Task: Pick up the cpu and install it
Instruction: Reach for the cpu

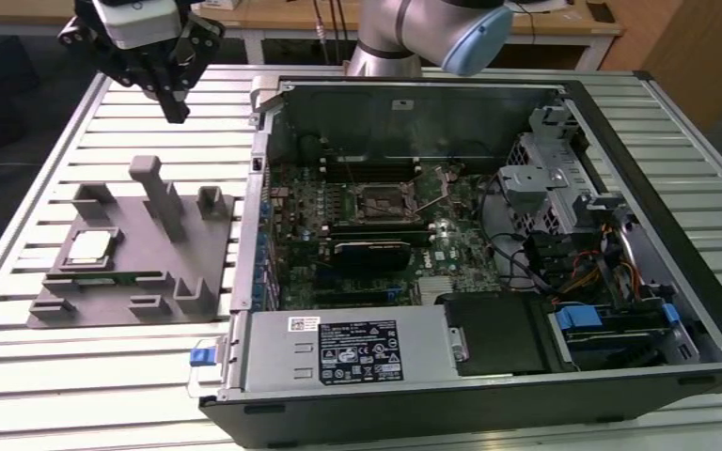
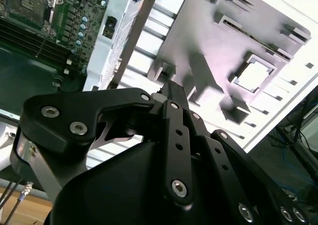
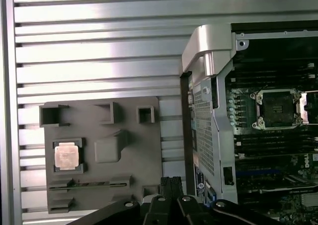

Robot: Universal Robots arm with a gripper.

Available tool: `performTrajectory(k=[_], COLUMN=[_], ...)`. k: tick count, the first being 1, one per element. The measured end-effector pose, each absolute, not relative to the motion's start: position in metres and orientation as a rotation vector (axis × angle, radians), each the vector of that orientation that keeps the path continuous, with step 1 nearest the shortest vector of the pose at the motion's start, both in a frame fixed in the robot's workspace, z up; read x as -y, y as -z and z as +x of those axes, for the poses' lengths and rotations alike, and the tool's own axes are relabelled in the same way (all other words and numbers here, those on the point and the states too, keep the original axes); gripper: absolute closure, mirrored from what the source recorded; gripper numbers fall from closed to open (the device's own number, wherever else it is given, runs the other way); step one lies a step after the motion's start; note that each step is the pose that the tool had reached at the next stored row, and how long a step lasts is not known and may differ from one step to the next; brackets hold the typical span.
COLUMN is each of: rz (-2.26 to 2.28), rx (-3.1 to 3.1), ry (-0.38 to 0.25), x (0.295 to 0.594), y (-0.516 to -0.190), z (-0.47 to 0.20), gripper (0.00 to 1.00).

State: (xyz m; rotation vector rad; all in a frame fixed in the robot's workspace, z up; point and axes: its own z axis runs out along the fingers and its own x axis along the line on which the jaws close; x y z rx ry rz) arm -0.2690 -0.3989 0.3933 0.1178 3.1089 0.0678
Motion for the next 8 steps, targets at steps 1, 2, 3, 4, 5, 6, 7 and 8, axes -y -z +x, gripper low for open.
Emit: performTrajectory(k=[1, 2, 3, 4, 5, 6, 7, 8], rz=[0.118, 0.118, 0.118, 0.118, 0.118, 0.118, 0.118, 0.118], rx=[-3.109, -3.109, -3.109, -3.109, -3.109, -3.109, -3.109, -3.109], ry=[-0.068, -0.068, -0.068, -0.068, -0.068, -0.068, -0.068, -0.068], x=[0.399, 0.399, 0.399, 0.399, 0.399, 0.399, 0.399, 0.399], y=[-0.393, -0.393, -0.393, -0.393, -0.393, -0.393, -0.393, -0.393], z=[-0.271, -0.272, -0.274, -0.276, -0.277, -0.279, -0.28, -0.281], gripper=[0.89, 0.89, 0.89, 0.89, 0.89, 0.89, 0.89, 0.89])
